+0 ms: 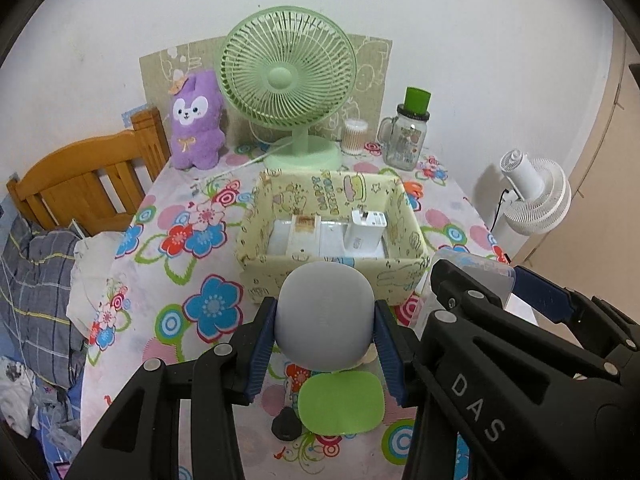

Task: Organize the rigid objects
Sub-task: 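Lift the puck with left gripper while right carries the clear case toward the box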

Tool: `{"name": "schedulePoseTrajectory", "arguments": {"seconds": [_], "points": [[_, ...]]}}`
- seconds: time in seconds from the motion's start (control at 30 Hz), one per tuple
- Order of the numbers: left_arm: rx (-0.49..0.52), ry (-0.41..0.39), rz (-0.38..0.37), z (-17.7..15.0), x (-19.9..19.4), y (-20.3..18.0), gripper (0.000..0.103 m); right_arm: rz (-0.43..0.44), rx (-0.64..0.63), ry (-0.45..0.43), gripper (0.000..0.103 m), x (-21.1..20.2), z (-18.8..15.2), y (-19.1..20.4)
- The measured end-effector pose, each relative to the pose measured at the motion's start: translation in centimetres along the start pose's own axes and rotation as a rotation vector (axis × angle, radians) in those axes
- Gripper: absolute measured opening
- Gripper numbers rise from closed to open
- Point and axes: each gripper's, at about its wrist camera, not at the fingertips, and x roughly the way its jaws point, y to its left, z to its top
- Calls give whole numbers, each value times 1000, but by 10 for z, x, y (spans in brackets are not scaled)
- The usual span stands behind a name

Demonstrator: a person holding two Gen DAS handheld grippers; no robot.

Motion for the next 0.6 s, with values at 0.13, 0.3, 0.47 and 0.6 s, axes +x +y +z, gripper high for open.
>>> {"name": "schedulePoseTrajectory", "arguments": {"seconds": [0.13, 0.3, 0.47, 0.6], "points": [[2, -22, 1, 5, -8, 0, 49, -1, 5, -23, 63, -9, 5, 2], [9, -31, 5, 11, -14, -1, 49, -4, 16, -37, 63, -16, 11, 0], [14, -34, 9, 14, -18, -3, 49, -9, 17, -41, 63, -21, 15, 0], [18, -40, 16, 18, -20, -3, 49, -11, 16, -47, 63, -22, 18, -1]]}}
